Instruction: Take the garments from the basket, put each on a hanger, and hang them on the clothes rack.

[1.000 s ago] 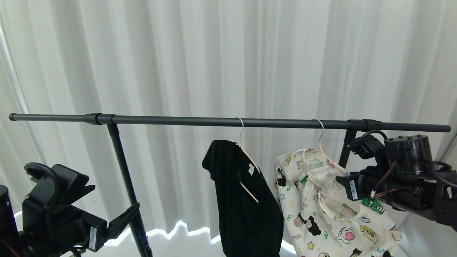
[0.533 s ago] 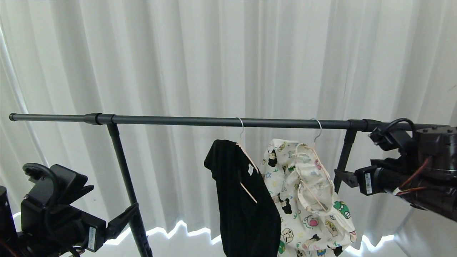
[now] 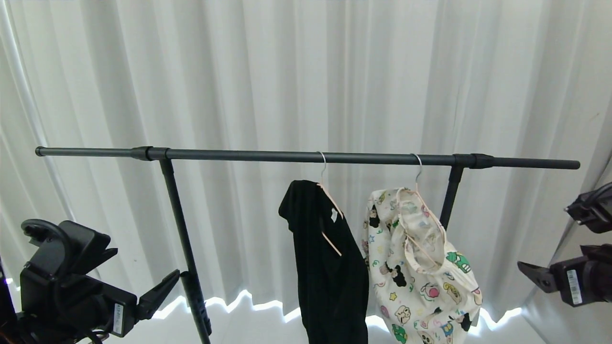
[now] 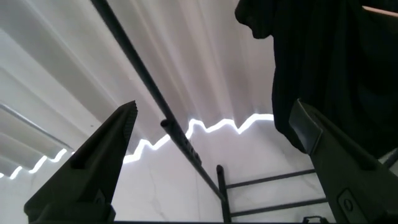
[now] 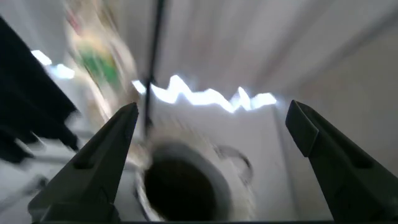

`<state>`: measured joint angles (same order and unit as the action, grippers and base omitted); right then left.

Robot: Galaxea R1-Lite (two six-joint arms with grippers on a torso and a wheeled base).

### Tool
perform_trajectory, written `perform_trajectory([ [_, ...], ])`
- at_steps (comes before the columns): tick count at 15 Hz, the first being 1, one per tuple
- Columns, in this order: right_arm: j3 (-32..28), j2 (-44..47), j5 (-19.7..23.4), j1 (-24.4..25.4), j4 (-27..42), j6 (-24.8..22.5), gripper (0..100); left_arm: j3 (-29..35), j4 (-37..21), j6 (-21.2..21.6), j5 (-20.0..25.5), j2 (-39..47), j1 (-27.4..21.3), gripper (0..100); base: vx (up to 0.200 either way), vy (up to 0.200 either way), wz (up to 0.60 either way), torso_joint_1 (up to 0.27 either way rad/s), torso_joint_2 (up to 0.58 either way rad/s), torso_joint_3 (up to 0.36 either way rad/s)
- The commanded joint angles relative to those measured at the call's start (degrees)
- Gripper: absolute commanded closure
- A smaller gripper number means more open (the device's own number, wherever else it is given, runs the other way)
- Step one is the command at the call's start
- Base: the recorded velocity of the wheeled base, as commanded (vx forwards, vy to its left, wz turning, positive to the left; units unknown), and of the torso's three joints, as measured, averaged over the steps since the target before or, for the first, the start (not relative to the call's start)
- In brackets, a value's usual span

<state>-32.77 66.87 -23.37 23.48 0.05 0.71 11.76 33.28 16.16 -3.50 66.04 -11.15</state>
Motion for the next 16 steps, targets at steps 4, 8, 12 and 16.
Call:
perform_trajectory([
  [4, 1.92, -7.10, -6.60, -6.08, 7.69, -5.10, 0, -2.01, 0.03, 0.01, -1.07, -3.37, -0.01, 0, -0.200, 0.000, 0.00, 0.000, 0.00, 0.001],
  [8, 7.90, -13.96, -6.78, -9.94, 7.69, -9.85, 0, -6.75, 0.03, 0.10, -1.42, -7.76, 0.52, 0, -0.200, 0.000, 0.00, 0.004, 0.00, 0.004],
  [12, 12.11, -18.44, -7.04, -15.13, 7.42, -13.01, 0, -11.76, -0.59, -0.17, -4.59, -13.39, 3.60, 0, -0.100, 0.000, 0.00, 0.002, 0.00, 0.001],
  [16, 17.83, -25.12, -7.04, -16.71, 7.33, -16.18, 0, -11.68, -8.14, -0.52, -5.64, -21.21, 12.82, 0, 0.000, 0.000, 0.00, 0.000, 0.00, 0.000],
])
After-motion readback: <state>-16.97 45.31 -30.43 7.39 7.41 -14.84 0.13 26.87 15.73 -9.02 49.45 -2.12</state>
